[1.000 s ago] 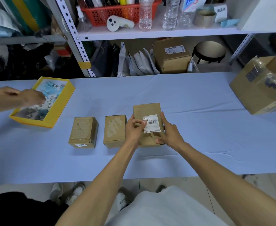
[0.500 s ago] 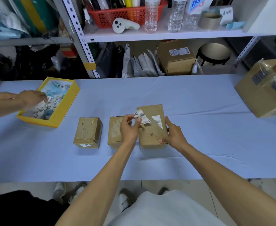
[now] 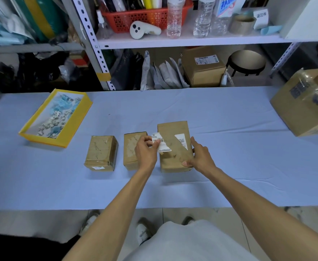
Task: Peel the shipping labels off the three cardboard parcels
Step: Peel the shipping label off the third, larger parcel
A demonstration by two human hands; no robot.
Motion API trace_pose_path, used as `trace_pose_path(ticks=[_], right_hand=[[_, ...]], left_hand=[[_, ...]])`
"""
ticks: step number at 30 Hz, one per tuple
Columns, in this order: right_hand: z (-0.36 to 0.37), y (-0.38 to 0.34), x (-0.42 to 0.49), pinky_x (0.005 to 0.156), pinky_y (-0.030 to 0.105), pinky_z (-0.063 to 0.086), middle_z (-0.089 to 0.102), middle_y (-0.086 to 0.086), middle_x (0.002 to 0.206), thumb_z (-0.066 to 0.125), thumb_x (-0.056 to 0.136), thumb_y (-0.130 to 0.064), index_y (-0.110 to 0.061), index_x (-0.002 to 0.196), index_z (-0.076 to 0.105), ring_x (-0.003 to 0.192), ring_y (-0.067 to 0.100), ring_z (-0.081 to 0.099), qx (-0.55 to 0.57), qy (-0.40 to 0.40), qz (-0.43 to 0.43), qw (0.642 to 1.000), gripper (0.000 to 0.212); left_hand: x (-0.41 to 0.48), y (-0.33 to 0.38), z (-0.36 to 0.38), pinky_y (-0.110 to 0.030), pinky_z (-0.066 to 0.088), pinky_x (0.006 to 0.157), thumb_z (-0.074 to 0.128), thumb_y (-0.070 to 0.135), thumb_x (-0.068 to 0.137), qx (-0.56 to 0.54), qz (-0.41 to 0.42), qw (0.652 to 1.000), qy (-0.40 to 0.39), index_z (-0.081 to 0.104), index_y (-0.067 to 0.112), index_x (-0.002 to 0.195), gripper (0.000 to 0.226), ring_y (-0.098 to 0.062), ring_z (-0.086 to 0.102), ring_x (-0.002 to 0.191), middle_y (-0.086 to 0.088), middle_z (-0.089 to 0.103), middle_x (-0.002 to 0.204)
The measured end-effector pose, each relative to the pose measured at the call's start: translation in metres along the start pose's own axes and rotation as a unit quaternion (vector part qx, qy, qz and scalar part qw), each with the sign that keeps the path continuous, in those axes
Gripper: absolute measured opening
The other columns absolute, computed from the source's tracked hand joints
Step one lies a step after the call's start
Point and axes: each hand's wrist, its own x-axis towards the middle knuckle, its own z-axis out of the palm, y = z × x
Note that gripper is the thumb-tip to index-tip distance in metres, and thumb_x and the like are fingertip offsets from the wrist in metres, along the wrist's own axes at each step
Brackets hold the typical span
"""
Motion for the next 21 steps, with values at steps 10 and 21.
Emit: trace_pose_path(ticks=[10,21], right_hand=[[-0.003,0.001,-0.007,0.077,0.033,0.053,0.058,0.001,0.102,0.081,0.068,0.000,-0.019,0.141,0.039,0.092,0.018,0.053,0.031,0.004,-0.004,0.999,0.086],[-0.002,0.005,-0.015,0.077,0.038,0.059,0.058,-0.003,0.100,0.082,0.065,-0.004,-0.027,0.145,0.032,0.093,0.024,0.065,0.033,-0.002,-0.020,0.999,0.097]], left_hand=[[-0.002,-0.004,-0.001,-0.030,0.045,0.100,0.065,0.025,0.088,0.003,0.110,0.993,-0.043,0.047,0.036,0.133,0.050,-0.010,0.052,0.120,0.005,0.053,0.133],[-0.015,-0.018,0.022,-0.038,0.041,0.109,0.067,0.015,0.071,0.043,0.031,0.990,-0.134,0.062,0.026,0.122,0.053,-0.014,0.052,0.125,0.000,0.047,0.138]])
